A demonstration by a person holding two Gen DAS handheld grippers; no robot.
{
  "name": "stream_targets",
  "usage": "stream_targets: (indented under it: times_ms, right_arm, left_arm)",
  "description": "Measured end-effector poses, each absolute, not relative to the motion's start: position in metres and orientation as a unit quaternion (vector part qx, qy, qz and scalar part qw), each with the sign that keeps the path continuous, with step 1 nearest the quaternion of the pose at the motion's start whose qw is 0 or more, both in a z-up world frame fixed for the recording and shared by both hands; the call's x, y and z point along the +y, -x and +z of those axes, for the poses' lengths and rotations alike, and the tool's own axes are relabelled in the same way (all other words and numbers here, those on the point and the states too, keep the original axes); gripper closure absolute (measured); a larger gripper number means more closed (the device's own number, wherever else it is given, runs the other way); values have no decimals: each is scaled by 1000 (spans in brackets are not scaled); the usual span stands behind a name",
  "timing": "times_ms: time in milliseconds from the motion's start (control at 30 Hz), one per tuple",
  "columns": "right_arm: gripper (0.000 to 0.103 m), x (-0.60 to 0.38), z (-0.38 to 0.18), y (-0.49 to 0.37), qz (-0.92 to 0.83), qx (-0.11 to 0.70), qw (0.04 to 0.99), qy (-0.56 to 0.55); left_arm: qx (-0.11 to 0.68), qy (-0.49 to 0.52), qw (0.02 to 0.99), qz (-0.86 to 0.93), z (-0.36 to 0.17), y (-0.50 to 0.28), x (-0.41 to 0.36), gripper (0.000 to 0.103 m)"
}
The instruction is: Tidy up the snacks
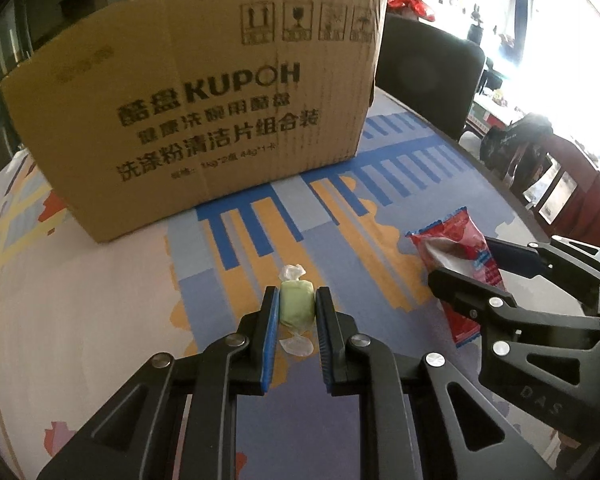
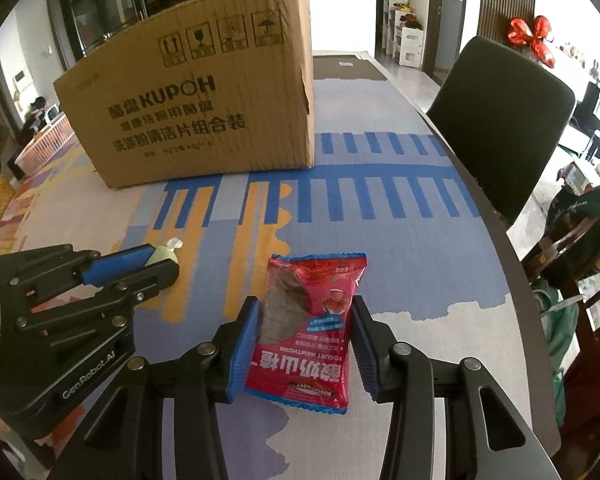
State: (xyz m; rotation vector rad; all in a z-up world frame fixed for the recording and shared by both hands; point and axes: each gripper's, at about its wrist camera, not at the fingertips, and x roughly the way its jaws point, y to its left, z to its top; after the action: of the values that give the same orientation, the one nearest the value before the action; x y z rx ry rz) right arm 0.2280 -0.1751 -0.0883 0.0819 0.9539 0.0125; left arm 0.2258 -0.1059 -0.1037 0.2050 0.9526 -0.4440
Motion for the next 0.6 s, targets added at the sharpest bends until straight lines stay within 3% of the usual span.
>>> stream_targets:
  times_ms: [600]
  right_arm:
    - [58, -163, -35, -209, 31, 404, 913, -36]
  left_arm:
    - [394, -75, 895, -196, -42, -197, -84, 84]
